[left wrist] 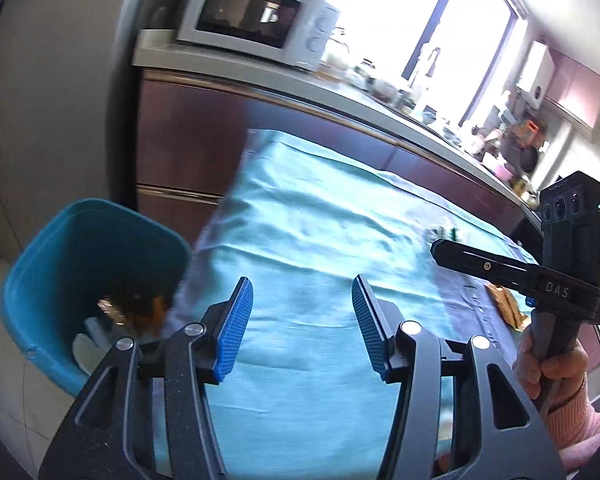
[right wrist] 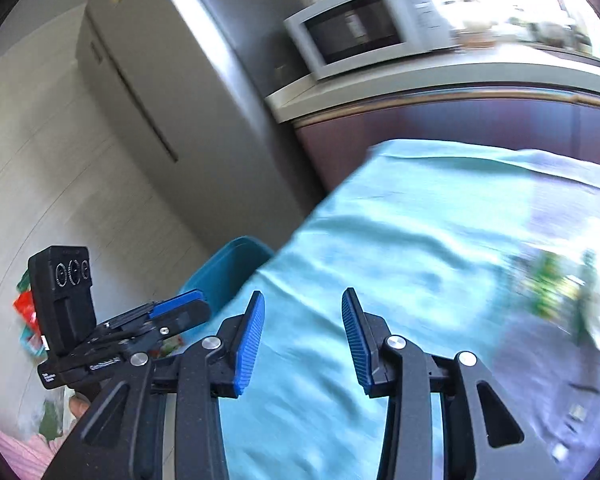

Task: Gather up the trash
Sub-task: 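Move both open tools back over the table toward the remaining wrappers, then grasp the gold wrapper with the left tool while the right tool grasps the clear plastic bag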

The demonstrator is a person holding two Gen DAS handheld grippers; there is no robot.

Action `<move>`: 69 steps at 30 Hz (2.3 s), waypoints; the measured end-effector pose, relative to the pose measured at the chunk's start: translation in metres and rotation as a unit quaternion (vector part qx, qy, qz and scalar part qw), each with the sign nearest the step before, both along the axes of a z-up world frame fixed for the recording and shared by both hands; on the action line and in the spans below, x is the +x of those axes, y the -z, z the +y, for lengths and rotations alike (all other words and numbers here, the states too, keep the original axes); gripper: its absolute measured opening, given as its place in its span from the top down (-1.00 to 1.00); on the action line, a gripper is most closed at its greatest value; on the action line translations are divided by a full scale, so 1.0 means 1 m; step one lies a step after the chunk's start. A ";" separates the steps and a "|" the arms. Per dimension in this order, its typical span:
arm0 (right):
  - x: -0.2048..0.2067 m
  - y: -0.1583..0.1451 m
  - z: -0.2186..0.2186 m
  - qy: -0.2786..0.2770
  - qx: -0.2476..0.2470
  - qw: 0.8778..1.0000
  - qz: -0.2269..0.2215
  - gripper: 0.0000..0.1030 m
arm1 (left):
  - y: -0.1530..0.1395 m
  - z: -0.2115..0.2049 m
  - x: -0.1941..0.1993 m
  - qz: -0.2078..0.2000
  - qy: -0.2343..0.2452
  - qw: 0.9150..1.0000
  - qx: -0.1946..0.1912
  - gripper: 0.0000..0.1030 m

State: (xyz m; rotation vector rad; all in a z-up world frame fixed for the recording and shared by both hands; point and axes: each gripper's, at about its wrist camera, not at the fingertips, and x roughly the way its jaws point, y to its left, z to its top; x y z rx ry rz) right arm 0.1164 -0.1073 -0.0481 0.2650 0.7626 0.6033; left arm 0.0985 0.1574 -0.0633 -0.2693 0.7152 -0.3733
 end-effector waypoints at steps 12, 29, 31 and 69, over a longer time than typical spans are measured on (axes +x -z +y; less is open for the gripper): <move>-0.066 0.018 -0.149 0.209 -0.050 0.977 -0.003 0.23 | 0.010 -0.115 -0.006 0.022 0.135 0.991 -0.006 0.01; -0.141 0.062 -0.266 0.313 -0.015 0.948 0.053 -0.18 | 0.032 -0.310 0.002 0.086 0.319 0.944 0.003 -0.06; -0.144 0.062 -0.266 0.307 -0.012 0.950 0.049 -0.21 | 0.035 -0.325 0.007 0.100 0.320 0.942 0.009 -0.07; -0.100 0.056 -0.274 0.283 -0.012 0.959 0.031 0.31 | 0.042 -0.366 0.031 0.124 0.296 0.947 0.018 0.07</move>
